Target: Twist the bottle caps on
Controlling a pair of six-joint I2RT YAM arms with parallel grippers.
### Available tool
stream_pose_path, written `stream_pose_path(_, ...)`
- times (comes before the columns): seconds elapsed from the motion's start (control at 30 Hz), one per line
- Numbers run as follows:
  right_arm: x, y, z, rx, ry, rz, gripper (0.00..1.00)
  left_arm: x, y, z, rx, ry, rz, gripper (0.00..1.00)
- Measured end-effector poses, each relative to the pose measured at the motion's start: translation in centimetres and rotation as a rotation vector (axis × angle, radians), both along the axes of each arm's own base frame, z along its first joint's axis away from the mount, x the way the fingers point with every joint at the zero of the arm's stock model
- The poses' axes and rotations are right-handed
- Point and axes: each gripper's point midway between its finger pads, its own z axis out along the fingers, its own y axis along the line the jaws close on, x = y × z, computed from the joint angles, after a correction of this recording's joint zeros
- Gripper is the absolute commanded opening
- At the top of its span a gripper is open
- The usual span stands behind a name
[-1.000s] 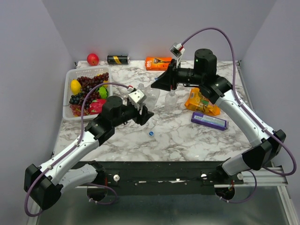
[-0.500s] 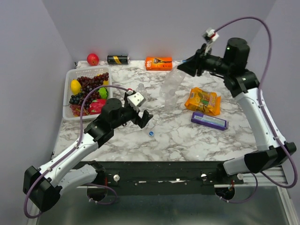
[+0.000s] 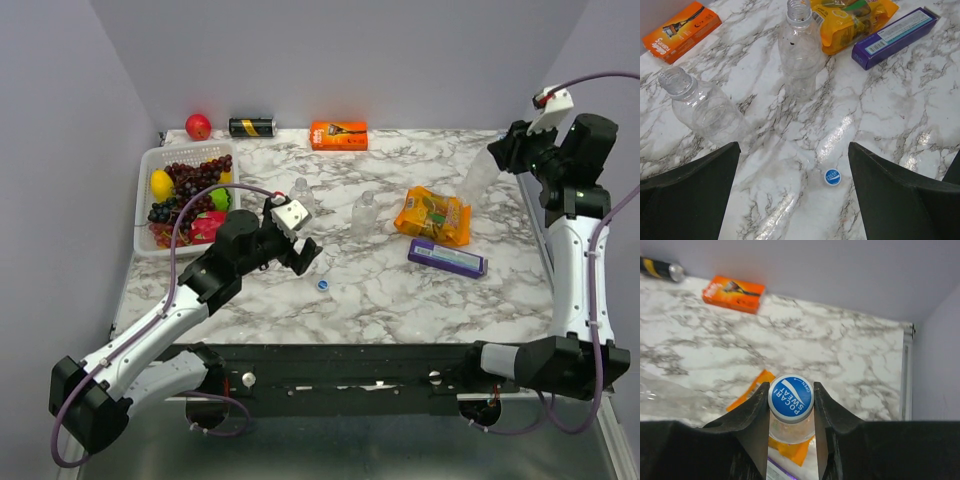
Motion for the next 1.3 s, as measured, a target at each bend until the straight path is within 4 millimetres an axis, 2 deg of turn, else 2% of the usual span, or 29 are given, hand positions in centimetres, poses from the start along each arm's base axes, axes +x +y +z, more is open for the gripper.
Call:
stream_pose_path(0.1, 0.9, -2.4, -5.5, -0.017, 0.106, -0.067, 0.00, 0.1, 0.0, 0.0, 0.005, 0.003, -0.001, 0.99)
stream_pose_path(0.17, 1.5, -3.6, -7.7, -0.029, 0.144, -0.099, 0.00, 0.1, 0.0, -0.1, 0.011, 0.007, -0.001, 0.99)
stream_pose_path(0.23, 1.9, -4.6, -9.0, -0.044, 0.157, -0.124, 0.00, 0.1, 0.0, -0.1, 0.017, 0.010, -0.001, 0.99)
stream_pose_path(0.4, 2.7, -6.9, -9.8, -0.099, 0.121, -0.171, 0.01, 0.1, 0.0, -0.1, 0.021, 0.009, -0.005, 0.99)
stream_pose_path(0.53, 3.6, -8.0, -10.5, -0.123, 0.098, -0.188, 0.08, 0.2, -0.1, -0.4, 0.030, 0.018, -0.006, 0.99)
stream_pose_path(0.77, 4.9, -9.4, -13.7, -0.113, 0.117, -0.210, 0.10, 0.5, 0.0, -1.0, 0.054, 0.043, -0.002, 0.99)
stream_pose_path(0.97, 5.3, -10.0, -14.9, -0.105, 0.116, -0.223, 0.19, 0.6, 0.0, -0.4, 0.067, 0.033, -0.005, 0.99)
stream_pose_path(1.13, 5.3, -10.1, -15.7, -0.102, 0.117, -0.225, 0.24, 0.8, 0.1, -0.8, 0.082, 0.037, -0.004, 0.99)
stream_pose_path(1.3, 5.3, -10.1, -16.7, -0.100, 0.126, -0.225, 0.38, 0.8, 0.2, -1.5, 0.105, 0.051, -0.008, 0.99)
